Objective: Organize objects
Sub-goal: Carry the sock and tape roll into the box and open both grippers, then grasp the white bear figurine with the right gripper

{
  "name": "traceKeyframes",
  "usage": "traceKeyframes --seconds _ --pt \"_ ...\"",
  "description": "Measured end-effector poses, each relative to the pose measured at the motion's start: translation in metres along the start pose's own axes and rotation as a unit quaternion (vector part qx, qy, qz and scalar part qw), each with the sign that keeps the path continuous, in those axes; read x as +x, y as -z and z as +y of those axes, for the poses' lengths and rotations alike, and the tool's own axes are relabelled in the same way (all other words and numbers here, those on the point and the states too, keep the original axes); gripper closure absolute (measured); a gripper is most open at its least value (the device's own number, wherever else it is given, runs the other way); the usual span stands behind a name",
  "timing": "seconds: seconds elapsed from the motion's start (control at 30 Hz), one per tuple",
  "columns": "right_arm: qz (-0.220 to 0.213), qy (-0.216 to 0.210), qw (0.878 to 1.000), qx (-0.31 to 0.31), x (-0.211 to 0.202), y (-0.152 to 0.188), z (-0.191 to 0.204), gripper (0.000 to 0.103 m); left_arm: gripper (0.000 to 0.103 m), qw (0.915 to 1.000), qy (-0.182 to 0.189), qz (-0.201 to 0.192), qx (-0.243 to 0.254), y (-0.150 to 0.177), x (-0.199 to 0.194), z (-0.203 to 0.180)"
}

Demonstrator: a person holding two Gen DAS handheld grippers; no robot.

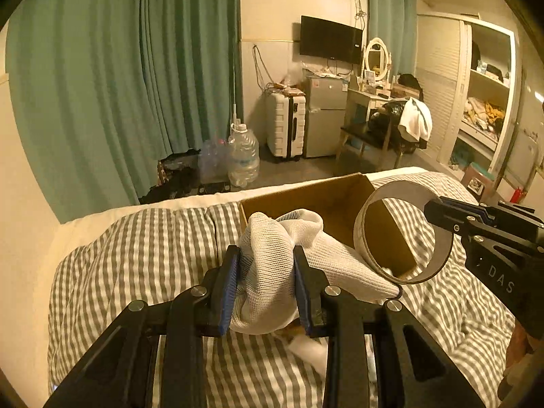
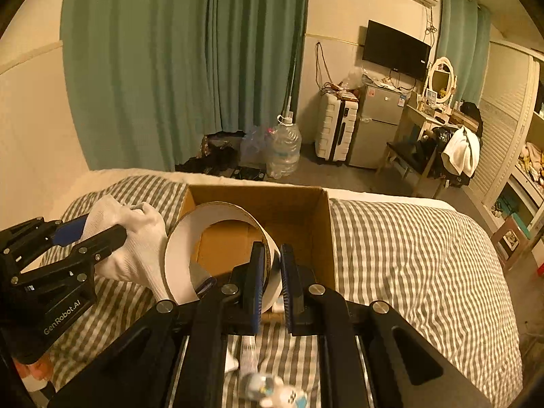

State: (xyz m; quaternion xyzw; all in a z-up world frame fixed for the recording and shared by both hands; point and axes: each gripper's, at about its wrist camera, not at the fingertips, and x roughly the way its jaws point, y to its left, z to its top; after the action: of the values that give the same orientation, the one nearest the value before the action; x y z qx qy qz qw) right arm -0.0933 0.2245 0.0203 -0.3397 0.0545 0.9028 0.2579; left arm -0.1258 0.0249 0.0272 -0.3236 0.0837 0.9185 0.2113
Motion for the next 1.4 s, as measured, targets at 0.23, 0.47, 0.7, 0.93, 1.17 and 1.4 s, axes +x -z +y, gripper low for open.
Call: traceKeyframes --seconds 0.23,0.47,0.7,0.93,1.17,1.4 --pt "0.008 -0.002 1.0 0.009 0.049 -0.013 -0.013 0.094 0.073 0.9996 -0.019 0.005 0.022 -0.012 0.05 -0.015" --pt "0.035 -0.007 0.999 0.033 0.097 -0.005 -0.037 0.093 0.073 0.9989 -0.02 0.03 0.03 -0.002 0.09 -0.03" --pt "0.054 -0.014 0.997 0.059 0.122 0.016 -0.05 0.093 0.072 0.9977 -0.019 0.05 0.041 0.007 0.113 -0.033" --pt "0.059 -0.028 0.995 0.077 0.134 0.019 -0.052 0.084 0.029 0.9968 -0.019 0.047 0.062 0.01 0.107 -0.034" --pt "0.024 -0.029 0.996 0.085 0.094 0.007 -0.058 0.05 0.015 0.9978 -0.035 0.022 0.051 0.005 0.064 -0.023" --pt "-0.002 -0.019 0.999 0.046 0.023 0.009 -0.049 0.032 0.005 0.9994 -0.031 0.013 0.011 0.018 0.019 -0.013"
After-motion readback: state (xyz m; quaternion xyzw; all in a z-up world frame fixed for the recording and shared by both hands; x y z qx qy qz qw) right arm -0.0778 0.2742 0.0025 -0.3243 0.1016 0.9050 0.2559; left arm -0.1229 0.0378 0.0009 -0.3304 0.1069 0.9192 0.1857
